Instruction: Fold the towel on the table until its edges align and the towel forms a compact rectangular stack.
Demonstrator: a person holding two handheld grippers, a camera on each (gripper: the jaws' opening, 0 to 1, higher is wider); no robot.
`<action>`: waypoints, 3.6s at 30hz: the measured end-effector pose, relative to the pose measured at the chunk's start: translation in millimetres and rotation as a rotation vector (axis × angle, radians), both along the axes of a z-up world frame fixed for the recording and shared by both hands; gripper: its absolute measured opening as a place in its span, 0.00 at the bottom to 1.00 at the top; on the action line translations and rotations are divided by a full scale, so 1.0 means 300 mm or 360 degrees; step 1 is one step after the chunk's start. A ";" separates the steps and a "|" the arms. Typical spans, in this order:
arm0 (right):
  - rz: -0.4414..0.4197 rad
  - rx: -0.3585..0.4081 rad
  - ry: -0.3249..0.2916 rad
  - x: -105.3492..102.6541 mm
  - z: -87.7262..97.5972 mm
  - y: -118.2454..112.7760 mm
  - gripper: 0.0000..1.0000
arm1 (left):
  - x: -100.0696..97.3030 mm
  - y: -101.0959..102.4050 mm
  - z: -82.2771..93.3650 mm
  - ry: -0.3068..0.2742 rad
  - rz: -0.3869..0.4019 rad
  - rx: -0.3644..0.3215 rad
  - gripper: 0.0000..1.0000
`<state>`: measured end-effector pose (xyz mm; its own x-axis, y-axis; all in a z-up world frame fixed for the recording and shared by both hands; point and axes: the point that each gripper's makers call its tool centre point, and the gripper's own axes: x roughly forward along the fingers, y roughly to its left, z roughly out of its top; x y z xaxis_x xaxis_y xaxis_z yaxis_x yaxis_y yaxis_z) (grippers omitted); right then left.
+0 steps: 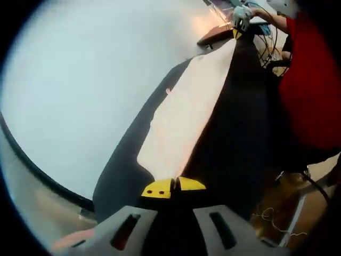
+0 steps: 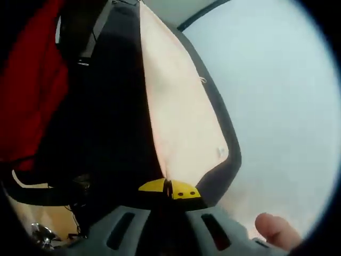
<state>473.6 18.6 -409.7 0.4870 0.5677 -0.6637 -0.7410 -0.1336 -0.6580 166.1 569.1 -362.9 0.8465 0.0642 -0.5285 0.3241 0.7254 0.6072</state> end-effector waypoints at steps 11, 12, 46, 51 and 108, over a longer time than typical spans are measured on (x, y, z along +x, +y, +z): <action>0.0013 -0.0011 0.0156 -0.058 0.002 -0.090 0.00 | -0.109 -0.026 0.003 0.0045 -0.0046 -0.0156 0.00; 0.0039 -0.0097 0.0157 -0.064 -0.039 -0.093 0.00 | -0.108 -0.016 -0.031 0.0112 -0.0029 -0.0081 0.00; -0.0064 -0.0109 0.0172 -0.016 -0.076 -0.071 0.00 | 0.004 -0.120 -0.217 0.0488 -0.0296 0.0198 0.00; -0.0044 -0.0038 0.0186 -0.037 -0.042 -0.066 0.00 | -0.029 -0.087 -0.141 0.0388 -0.0280 0.0115 0.00; 0.0040 0.0036 0.0208 0.522 0.095 0.351 0.21 | 0.671 0.398 -0.346 0.0636 0.0168 -0.0854 0.19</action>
<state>630.1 124.0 -381.1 0.3830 0.5940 -0.7075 -0.8171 -0.1394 -0.5593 367.4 688.4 -466.7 0.5831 -0.2226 -0.7813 0.3595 0.9332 0.0024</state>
